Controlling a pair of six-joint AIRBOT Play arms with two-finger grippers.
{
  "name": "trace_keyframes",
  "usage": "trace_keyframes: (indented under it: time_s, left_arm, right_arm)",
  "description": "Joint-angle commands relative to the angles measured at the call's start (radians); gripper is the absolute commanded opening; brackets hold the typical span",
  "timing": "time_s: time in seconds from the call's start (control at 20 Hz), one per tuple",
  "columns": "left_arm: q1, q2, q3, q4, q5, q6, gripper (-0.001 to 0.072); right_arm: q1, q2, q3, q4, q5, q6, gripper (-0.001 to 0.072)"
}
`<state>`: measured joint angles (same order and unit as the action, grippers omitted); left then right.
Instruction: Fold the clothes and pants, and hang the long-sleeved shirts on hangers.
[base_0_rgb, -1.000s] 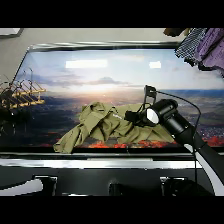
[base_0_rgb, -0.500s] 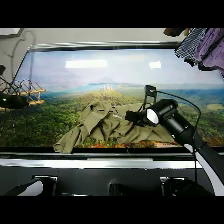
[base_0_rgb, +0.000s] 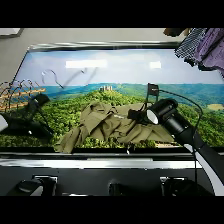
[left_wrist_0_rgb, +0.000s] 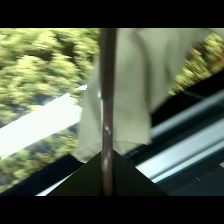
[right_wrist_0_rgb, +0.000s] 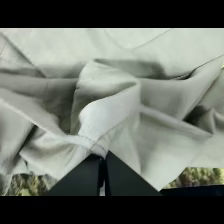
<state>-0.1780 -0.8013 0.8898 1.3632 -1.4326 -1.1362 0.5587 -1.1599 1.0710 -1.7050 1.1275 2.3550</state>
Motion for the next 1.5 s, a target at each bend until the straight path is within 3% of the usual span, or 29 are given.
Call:
trace_keyframes:
  time_s: [0.0, 0.25, 0.5, 0.75, 1.45]
  left_arm:
    - [-0.140, 0.078, -0.095, -0.035, -0.075, -0.008, 0.0016]
    - [-0.245, 0.132, -0.165, -0.021, -0.149, -0.061, 0.0016]
    - [-0.291, 0.138, -0.175, -0.021, -0.183, -0.039, 0.0016]
    - [-0.315, 0.103, -0.175, -0.021, -0.179, 0.015, 0.0016]
    - [-0.316, -0.137, -0.172, -0.146, -0.006, 0.194, 0.0017]
  right_arm:
    - [0.000, -0.001, 0.000, -0.068, 0.000, 0.050, 0.0021]
    - [0.000, -0.003, 0.000, -0.175, 0.025, 0.174, 0.0021]
    - [-0.001, -0.056, 0.000, -0.193, 0.002, 0.284, 0.0021]
    - [0.000, -0.066, 0.000, -0.166, -0.053, 0.286, 0.0021]
    - [0.000, 0.059, 0.002, -0.025, -0.068, 0.144, 0.0021]
